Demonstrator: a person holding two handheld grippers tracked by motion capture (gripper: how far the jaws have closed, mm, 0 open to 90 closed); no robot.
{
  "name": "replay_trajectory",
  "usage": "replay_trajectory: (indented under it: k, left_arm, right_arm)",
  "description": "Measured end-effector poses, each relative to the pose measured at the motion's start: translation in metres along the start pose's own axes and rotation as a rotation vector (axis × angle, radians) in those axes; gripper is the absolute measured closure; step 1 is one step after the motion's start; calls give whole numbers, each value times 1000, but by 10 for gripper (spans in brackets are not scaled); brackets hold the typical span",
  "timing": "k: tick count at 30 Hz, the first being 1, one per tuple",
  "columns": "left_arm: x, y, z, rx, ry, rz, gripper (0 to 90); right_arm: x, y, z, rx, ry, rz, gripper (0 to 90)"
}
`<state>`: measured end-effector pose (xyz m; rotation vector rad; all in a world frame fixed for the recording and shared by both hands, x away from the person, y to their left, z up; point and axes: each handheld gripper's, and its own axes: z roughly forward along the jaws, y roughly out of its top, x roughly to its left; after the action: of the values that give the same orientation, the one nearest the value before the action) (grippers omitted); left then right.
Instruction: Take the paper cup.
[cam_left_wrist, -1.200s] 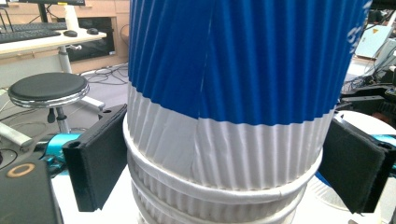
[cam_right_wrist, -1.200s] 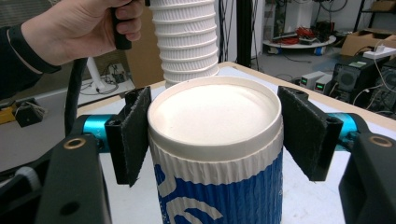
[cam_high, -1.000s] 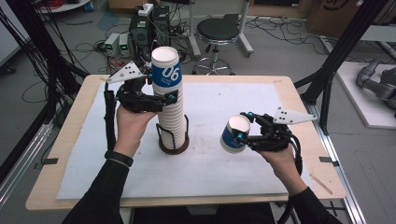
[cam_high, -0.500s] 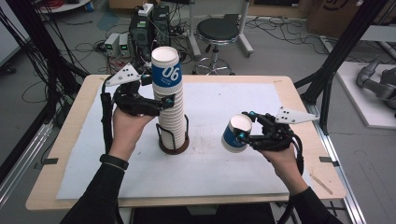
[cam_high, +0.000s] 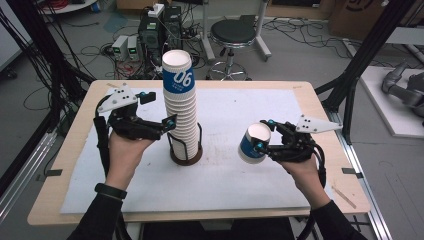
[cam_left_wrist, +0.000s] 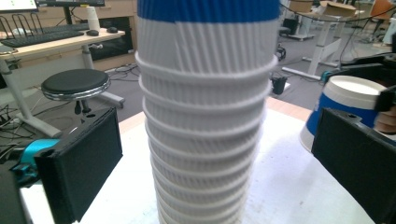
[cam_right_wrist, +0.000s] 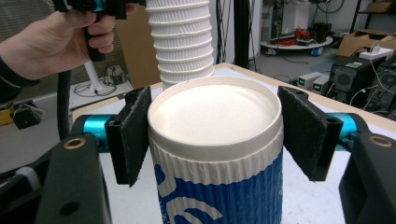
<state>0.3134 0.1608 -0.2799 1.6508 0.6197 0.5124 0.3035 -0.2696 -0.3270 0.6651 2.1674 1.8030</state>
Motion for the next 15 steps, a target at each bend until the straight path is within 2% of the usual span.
replay_trajectory:
  k: [9, 15]
  left_arm:
    - [-19, -21, -14, -16, -40, 0, 17]
    - [-33, -36, -16, -19, -72, 5, 17]
  right_arm:
    - [1, -1, 1, 14, -2, -9, 304]
    - [1, -5, 3, 23, 0, -9, 304]
